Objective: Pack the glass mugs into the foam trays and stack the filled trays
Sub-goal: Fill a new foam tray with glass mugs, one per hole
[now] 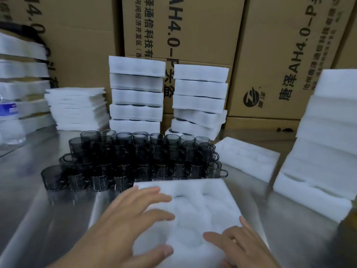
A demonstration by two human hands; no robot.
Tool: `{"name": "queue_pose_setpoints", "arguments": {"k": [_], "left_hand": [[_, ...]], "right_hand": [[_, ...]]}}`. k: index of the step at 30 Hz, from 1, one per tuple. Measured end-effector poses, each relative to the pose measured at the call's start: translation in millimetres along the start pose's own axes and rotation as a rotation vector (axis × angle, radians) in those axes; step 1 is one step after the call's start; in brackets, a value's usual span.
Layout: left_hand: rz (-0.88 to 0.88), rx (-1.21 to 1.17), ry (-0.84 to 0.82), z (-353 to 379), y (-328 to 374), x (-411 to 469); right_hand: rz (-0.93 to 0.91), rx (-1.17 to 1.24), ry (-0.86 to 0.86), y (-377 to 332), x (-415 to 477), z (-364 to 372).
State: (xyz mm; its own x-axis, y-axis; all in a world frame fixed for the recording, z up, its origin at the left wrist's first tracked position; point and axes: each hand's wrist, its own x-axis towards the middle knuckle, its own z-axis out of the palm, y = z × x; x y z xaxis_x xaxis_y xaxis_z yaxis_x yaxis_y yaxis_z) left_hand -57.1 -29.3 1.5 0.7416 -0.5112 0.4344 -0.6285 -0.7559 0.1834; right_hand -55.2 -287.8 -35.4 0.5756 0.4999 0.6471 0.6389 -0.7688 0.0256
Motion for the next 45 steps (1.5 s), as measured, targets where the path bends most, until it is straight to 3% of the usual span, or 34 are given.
{"name": "queue_pose_setpoints", "arguments": {"k": [6, 10, 12, 13, 15, 20, 26, 34, 45], "left_hand": [[0.083, -0.036, -0.256, 14.1, -34.4, 57.7], [-0.009, -0.052, -0.411, 39.3, -55.8, 81.9], [-0.031, -0.091, -0.442, 49.1, -61.9, 84.8], [-0.028, -0.102, -0.442, 52.6, -64.7, 85.2], [-0.009, -0.109, -0.439, 56.8, -69.8, 87.0], [-0.017, -0.227, -0.421, 55.7, -74.4, 103.3], [-0.091, -0.314, -0.346, 63.5, -77.5, 105.2], [-0.204, -0.366, -0.230, 65.1, -77.3, 103.5], [-0.217, -0.269, -0.159, 63.3, -73.8, 100.9]], "right_hand": [[-0.028, -0.030, -0.082, -7.4, 11.8, 11.4], [-0.019, -0.035, -0.173, -4.8, 12.9, 17.5], [0.104, 0.092, -0.200, -5.9, 15.7, 15.7], [0.226, 0.233, -0.206, -7.3, 22.4, 10.1], [0.246, 0.372, -0.221, -0.3, 32.8, 8.7], [0.251, 0.303, -0.164, 33.7, 96.5, 28.0], [0.490, 0.353, -0.326, 61.6, 139.4, 81.5], [0.399, 0.346, -0.275, 65.1, 130.3, 94.7], [0.341, 0.334, -0.281, 65.1, 128.5, 94.4]]}}
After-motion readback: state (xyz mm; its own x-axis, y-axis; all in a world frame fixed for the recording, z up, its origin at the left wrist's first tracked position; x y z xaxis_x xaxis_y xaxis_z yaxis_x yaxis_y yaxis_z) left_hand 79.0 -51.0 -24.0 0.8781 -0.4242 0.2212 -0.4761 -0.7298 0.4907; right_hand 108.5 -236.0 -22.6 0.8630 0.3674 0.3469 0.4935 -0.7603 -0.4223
